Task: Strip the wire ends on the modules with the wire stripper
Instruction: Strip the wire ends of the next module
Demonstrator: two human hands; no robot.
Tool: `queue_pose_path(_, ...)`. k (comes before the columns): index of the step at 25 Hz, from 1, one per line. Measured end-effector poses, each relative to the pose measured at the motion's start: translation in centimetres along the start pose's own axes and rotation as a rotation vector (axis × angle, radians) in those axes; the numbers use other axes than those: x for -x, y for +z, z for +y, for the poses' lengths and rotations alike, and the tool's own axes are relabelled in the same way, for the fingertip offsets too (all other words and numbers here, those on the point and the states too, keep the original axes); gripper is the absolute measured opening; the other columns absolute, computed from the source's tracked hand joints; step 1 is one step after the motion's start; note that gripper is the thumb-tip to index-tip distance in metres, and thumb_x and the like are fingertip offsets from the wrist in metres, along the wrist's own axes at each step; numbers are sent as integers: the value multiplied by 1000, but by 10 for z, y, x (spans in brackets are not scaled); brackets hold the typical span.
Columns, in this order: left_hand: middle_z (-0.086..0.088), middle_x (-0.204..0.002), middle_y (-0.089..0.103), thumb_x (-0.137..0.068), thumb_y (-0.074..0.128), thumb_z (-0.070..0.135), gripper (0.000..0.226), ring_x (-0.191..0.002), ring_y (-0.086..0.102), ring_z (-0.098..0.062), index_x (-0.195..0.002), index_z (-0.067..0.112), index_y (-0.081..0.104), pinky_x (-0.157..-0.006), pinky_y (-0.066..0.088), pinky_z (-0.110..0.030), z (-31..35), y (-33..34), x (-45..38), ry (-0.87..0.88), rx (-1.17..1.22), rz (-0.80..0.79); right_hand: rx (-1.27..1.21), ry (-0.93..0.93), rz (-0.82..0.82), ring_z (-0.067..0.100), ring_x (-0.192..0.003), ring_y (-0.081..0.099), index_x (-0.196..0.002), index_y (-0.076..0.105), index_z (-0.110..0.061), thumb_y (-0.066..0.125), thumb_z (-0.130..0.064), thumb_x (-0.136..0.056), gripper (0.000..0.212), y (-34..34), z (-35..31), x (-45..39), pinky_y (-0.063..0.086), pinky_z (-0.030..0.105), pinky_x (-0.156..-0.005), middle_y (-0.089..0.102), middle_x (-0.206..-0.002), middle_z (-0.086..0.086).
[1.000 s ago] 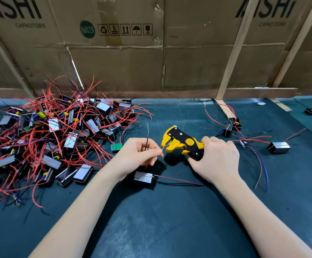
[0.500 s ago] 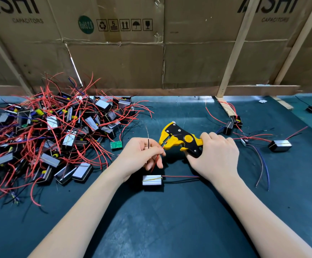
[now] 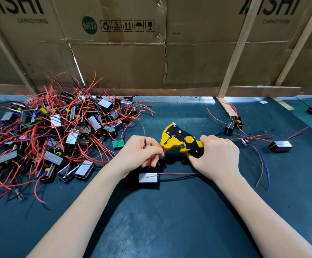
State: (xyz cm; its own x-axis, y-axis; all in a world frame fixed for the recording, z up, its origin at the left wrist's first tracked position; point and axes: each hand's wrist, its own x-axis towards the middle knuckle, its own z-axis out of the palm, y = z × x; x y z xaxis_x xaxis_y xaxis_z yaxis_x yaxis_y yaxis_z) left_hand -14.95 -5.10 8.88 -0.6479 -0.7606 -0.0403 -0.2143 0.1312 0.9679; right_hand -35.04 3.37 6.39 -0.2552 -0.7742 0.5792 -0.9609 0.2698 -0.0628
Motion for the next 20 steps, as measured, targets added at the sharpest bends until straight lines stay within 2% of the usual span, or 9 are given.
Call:
queue_pose_path(5, -7, -46, 55, -89, 58, 2, 22, -34, 31, -10, -70, 5, 66, -40, 27, -15, -1, 0, 1, 4, 5, -28, 32, -1, 28, 29, -43, 50, -55, 42, -15, 90, -41, -46, 55, -3, 0, -1, 25, 26, -54, 51, -50, 4)
queue_pose_path(8, -7, -45, 55, -90, 58, 1, 24, -34, 31, -9, -69, 7, 66, -39, 27, -15, 0, 0, 1, 10, 8, -30, 18, 9, 5, 31, -48, 53, -58, 37, -17, 86, -41, -54, 55, -1, 3, -1, 24, 27, -54, 53, -53, 5)
queue_pose_path(14, -8, -45, 54, -91, 57, 1, 24, -34, 30, -10, -69, 6, 66, -39, 26, -14, 2, -1, 1, 16, 23, -17, 3, 61, -126, 34, -72, 59, -66, 41, -18, 65, -54, -76, 44, 2, 4, -3, 25, 31, -58, 58, -69, 3)
queue_pose_path(20, -11, -44, 52, -93, 55, 6, 28, -33, 30, -11, -66, 5, 64, -40, 26, -16, 2, 0, 2, -3, 2, -41, -30, 69, -117, 37, -67, 58, -62, 40, -17, 68, -49, -77, 45, 0, -1, -1, 23, 31, -57, 60, -65, 10)
